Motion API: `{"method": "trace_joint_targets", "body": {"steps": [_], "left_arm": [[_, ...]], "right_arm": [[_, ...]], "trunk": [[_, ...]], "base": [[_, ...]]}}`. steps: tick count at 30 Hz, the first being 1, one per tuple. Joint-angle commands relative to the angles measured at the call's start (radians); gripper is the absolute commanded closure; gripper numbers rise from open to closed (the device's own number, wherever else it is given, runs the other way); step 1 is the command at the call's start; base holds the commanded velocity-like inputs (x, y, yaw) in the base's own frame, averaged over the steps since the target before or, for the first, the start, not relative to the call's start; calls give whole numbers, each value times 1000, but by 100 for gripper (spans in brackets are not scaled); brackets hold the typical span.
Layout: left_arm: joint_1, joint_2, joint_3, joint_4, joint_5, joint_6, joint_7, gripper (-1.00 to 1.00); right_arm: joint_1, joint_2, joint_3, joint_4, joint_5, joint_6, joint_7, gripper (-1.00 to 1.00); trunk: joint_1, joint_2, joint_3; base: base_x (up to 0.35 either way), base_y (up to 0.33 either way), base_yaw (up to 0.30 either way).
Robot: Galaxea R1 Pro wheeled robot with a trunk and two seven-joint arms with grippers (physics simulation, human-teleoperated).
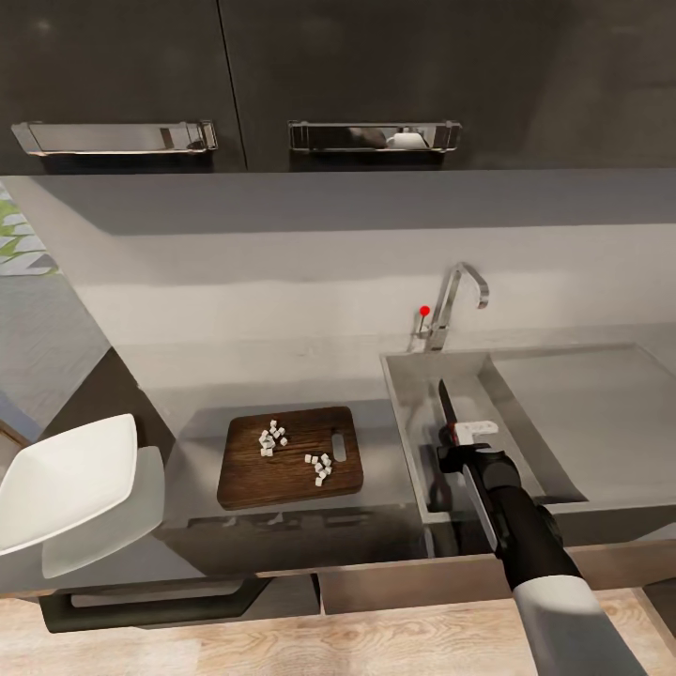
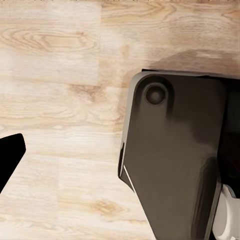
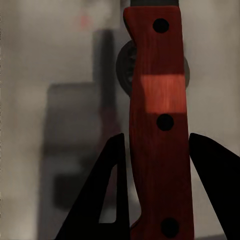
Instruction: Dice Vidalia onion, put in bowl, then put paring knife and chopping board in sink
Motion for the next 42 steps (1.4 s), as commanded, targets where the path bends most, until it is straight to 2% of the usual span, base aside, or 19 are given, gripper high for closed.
{"method": "trace_joint_targets", "body": {"steps": [1,12,41,42], "left_arm": [[0,2,-6,-1,10,-3,8,-100],[0,2,-6,-3,10,-3,8,-100],[0,2,-6,-3,10,-3,8,-100],[0,2,-6,-3,10,-3,8,-100]], "right_arm": [[-1,1,-2,-1,6,5,3,100],[-1,10,6,-1,5,11,-1,100],[-1,11,5,0,4,12,0,100],[-1,10,5,0,4,11,1,-100]], "trunk": [[1,-2,-2],[1,-2,-3],[1,-2,-45],[1,-2,-45]], "base": [[0,0,0],[19,-43,0],[3,-4,0],[0,0,0]]}}
